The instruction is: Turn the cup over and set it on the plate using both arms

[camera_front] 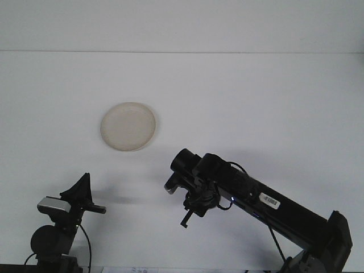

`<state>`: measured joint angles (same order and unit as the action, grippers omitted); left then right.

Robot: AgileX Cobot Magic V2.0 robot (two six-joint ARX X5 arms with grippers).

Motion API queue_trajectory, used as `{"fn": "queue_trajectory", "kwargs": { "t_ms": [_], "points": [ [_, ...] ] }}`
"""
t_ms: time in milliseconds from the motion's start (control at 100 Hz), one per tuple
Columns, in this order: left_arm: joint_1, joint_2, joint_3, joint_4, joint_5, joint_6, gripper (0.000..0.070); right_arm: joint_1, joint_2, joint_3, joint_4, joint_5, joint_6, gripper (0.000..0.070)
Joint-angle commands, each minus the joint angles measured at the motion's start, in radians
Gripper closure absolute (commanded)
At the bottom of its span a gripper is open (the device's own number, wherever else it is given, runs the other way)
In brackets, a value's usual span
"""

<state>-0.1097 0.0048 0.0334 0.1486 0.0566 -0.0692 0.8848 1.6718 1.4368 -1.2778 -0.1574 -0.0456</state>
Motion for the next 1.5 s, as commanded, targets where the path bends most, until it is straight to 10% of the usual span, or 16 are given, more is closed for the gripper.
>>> {"fn": "queue_trajectory", "kwargs": {
  "t_ms": [0,260,490,950,1490],
  "points": [
    [0.0,-0.001,-0.019,0.01,0.004,-0.003,0.0688,0.013,0.031,0.016,0.0,-0.001,-0.008,0.0697],
    [0.0,-0.001,-0.019,0.01,0.004,-0.003,0.0688,0.013,0.046,0.016,0.039,-0.015,-0.006,0.0671],
    [0.0,-0.001,-0.019,0.01,0.004,-0.003,0.0688,0.013,0.046,0.04,0.018,-0.037,-0.004,0.0184],
    [0.0,-0.001,-0.019,0.01,0.004,-0.003,0.0688,-0.086,-0.024,0.238,-0.076,0.019,-0.119,0.018],
    [0.0,-0.001,-0.019,0.01,0.004,-0.003,0.0688,-0.722,-0.447,-0.052,0.333,-0.03,-0.034,0.018]
  ]
}}
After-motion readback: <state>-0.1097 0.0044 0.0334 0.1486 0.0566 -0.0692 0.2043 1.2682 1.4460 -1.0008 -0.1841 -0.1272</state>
